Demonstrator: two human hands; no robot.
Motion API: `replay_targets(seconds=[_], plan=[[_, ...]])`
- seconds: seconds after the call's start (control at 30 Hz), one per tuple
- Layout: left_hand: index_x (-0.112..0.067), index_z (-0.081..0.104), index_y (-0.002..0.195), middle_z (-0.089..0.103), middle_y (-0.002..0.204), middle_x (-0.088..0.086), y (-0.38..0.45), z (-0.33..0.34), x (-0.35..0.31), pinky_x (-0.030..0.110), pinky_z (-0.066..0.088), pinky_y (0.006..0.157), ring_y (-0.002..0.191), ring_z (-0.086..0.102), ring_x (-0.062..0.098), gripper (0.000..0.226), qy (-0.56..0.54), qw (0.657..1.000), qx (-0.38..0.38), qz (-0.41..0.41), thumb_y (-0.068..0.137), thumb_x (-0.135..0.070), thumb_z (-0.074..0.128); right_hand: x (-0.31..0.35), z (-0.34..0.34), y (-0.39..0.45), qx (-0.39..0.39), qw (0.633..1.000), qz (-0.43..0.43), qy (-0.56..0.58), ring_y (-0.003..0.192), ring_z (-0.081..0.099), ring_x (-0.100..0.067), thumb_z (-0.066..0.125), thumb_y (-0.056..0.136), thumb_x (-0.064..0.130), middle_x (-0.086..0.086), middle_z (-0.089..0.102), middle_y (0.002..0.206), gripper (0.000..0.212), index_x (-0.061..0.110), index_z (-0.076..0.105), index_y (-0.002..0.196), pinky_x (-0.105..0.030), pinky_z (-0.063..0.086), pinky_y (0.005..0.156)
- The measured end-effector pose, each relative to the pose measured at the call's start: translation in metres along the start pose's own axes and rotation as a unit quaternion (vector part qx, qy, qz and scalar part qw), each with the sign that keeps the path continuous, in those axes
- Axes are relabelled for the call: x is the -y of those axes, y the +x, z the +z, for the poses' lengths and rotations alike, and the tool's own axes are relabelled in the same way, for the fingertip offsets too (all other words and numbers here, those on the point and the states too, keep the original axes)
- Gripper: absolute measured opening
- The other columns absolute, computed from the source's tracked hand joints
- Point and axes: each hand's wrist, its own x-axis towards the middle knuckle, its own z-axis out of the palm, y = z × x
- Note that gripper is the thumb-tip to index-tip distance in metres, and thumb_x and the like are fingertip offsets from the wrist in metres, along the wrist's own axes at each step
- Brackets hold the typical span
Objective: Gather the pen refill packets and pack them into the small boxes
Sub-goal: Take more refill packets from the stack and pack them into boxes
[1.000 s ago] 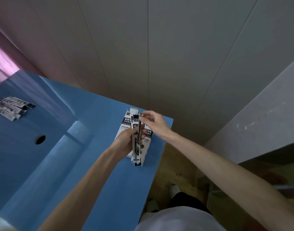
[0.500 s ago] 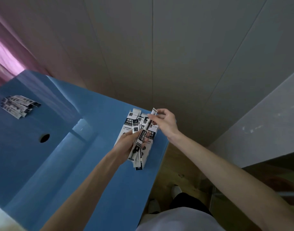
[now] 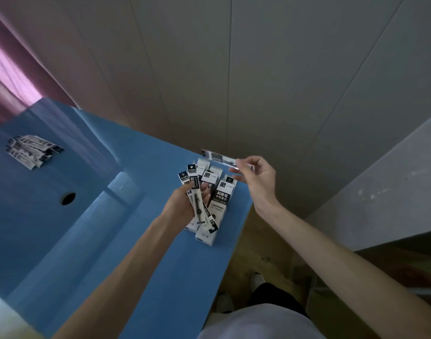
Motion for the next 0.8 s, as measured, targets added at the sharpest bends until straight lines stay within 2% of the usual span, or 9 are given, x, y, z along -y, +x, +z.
replay_targets(seconds=[0.1,0.2,0.3,0.43,0.47,0.53,0.6,0.7,0.8], plan=[[0.003,0.067,0.105,0.074,0.104,0.016,0.002,0.006,0.002,0.04,0.05,0.105,0.1,0.068,0.026,0.033,-0.009,1.0,0.015,-0.011,0.108,-0.022,0.045,-0.016,-0.001,-0.011,0.061,0.983,-0.105,-0.134,0.092,0.074,-0.019,0.077,0.091,0.013,-0.002,0.075,0.098,0.009,0.011,0.068,0.092,-0.035,0.061,0.084],[0.001,0.065,0.105,0.07,0.107,0.016,0.005,0.007,0.002,0.039,0.052,0.097,0.096,0.07,0.026,0.032,0.004,0.998,0.059,-0.009,0.106,-0.023,0.043,-0.034,-0.005,-0.018,0.126,0.918,-0.214,-0.308,0.099,0.07,-0.008,0.076,0.09,0.03,0.014,0.074,0.098,0.009,0.024,0.07,0.089,-0.039,0.06,0.086],[0.003,0.062,0.112,0.067,0.103,0.017,0.008,0.003,0.0,0.04,0.055,0.09,0.096,0.066,0.029,0.037,0.005,0.997,0.07,-0.018,0.108,-0.025,0.039,-0.046,-0.011,-0.02,0.17,0.844,-0.305,-0.407,0.109,0.062,-0.007,0.078,0.085,0.036,0.013,0.072,0.103,0.014,0.025,0.073,0.092,-0.042,0.053,0.097],[0.0,0.064,0.115,0.069,0.102,0.012,0.006,0.0,0.001,0.034,0.056,0.082,0.092,0.067,0.021,0.031,0.033,0.998,0.051,-0.031,0.109,-0.019,0.041,-0.051,-0.016,-0.023,0.25,0.79,-0.321,-0.458,0.118,0.06,-0.01,0.076,0.086,0.051,0.011,0.076,0.105,0.032,0.021,0.078,0.096,-0.033,0.043,0.104],[-0.001,0.065,0.114,0.069,0.101,0.011,0.006,-0.001,0.002,0.032,0.058,0.078,0.089,0.069,0.02,0.028,0.048,0.997,0.049,-0.024,0.109,-0.016,0.042,-0.051,-0.017,-0.024,0.258,0.794,-0.308,-0.457,0.12,0.059,-0.009,0.074,0.087,0.052,0.011,0.076,0.105,0.033,0.021,0.078,0.098,-0.033,0.043,0.105],[0.002,0.064,0.119,0.07,0.105,0.013,0.007,-0.003,0.004,0.03,0.06,0.072,0.087,0.073,0.02,0.028,0.073,0.996,0.047,-0.004,0.108,-0.009,0.041,-0.05,-0.018,-0.024,0.244,0.831,-0.281,-0.414,0.12,0.059,-0.006,0.071,0.091,0.046,0.011,0.076,0.106,0.028,0.021,0.079,0.099,-0.028,0.045,0.104],[0.006,0.061,0.128,0.071,0.115,0.019,0.007,-0.006,0.006,0.031,0.061,0.074,0.094,0.074,0.022,0.031,0.105,0.993,0.057,0.015,0.107,-0.006,0.043,-0.046,-0.015,-0.02,0.187,0.871,-0.253,-0.377,0.113,0.059,-0.002,0.066,0.094,0.043,0.013,0.074,0.106,0.025,0.022,0.078,0.101,-0.025,0.047,0.099],[0.001,0.062,0.132,0.07,0.127,0.017,0.001,-0.005,0.008,0.033,0.061,0.082,0.104,0.072,0.023,0.03,0.157,0.983,0.089,0.03,0.105,-0.005,0.05,-0.034,-0.006,-0.001,0.138,0.924,-0.102,-0.34,0.115,0.058,0.002,0.068,0.094,0.047,0.018,0.069,0.115,0.029,0.025,0.073,0.111,-0.029,0.046,0.1],[-0.002,0.064,0.13,0.071,0.126,0.016,-0.004,-0.002,0.009,0.036,0.061,0.089,0.108,0.072,0.024,0.028,0.192,0.974,0.113,0.029,0.104,-0.007,0.054,-0.031,0.003,0.018,0.191,0.931,0.043,-0.309,0.116,0.063,-0.005,0.072,0.09,0.052,0.01,0.071,0.122,0.046,0.019,0.071,0.123,-0.031,0.049,0.104]])
